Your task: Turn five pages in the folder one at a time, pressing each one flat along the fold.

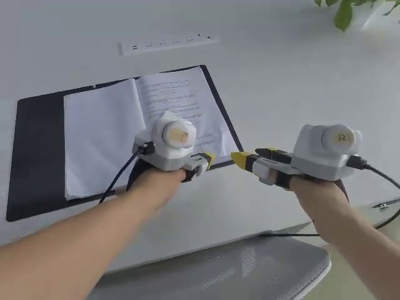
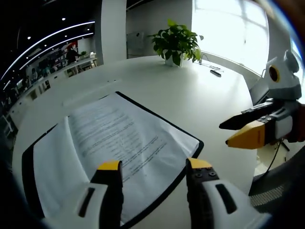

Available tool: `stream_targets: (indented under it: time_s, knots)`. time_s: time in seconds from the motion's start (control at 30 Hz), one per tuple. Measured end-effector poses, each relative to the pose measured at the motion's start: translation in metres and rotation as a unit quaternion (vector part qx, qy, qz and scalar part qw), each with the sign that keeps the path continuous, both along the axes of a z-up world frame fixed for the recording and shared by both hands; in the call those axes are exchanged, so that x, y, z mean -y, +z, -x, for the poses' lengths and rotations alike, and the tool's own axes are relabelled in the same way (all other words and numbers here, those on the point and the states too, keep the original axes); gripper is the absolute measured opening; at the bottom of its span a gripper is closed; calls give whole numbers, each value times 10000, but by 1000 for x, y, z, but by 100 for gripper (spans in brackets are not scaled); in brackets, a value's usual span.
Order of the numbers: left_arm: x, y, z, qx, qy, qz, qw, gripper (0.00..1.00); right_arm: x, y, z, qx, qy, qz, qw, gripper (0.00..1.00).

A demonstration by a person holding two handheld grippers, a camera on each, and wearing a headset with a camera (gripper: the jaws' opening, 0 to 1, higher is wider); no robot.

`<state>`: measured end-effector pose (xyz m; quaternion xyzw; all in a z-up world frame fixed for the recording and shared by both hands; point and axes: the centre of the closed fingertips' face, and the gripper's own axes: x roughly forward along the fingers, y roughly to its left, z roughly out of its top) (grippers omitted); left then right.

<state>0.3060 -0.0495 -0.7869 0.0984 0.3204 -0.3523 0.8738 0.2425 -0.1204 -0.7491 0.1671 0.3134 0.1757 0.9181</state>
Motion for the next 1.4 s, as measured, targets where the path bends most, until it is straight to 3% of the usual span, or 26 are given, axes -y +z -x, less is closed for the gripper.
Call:
stream_targets:
  time_s: [0.23, 0.3, 0.33, 0.8, 0.93, 1.0, 1.23, 1.27, 1.3, 1.33, 1.4]
  knots:
    - [8, -13, -10, -73, 223, -67, 9997, 53, 0, -6, -2, -13, 49, 25, 10000, 38]
    - [5, -21, -11, -77, 289, -214, 9993, 51, -1, -7, -1, -30, 55, 9, 10000, 38]
    - [5, -22, -11, 21, 235, -302, 9993, 50, -1, -8, -1, -24, 62, 13, 10000, 38]
    - [5, -21, -7, 94, 242, -184, 9995, 48, -3, -14, -6, -51, 109, -48, 9999, 37]
    - [4, -18, -6, 197, 254, -94, 9994, 46, -5, -15, -7, -47, 146, -39, 9999, 37]
    - [2, -17, -11, 258, 319, -46, 9991, 42, -6, -14, -8, -25, 144, -47, 9999, 37]
    - [1, -19, -11, 318, 358, 44, 9988, 40, -5, -18, -9, -73, 138, -40, 9999, 36]
    - [2, -19, -11, 324, 367, 61, 9988, 38, -4, -18, -10, -64, 129, -39, 9999, 36]
    - [-3, -17, -15, 413, 508, 46, 9978, 28, -4, -18, -10, -68, 122, -48, 9999, 36]
    - [-3, -18, -14, 350, 522, 79, 9980, 25, -4, -18, -10, -62, 128, -53, 9999, 36]
    - [-3, -18, -16, 422, 467, 49, 9980, 24, -4, -19, -11, -66, 130, -46, 9999, 36]
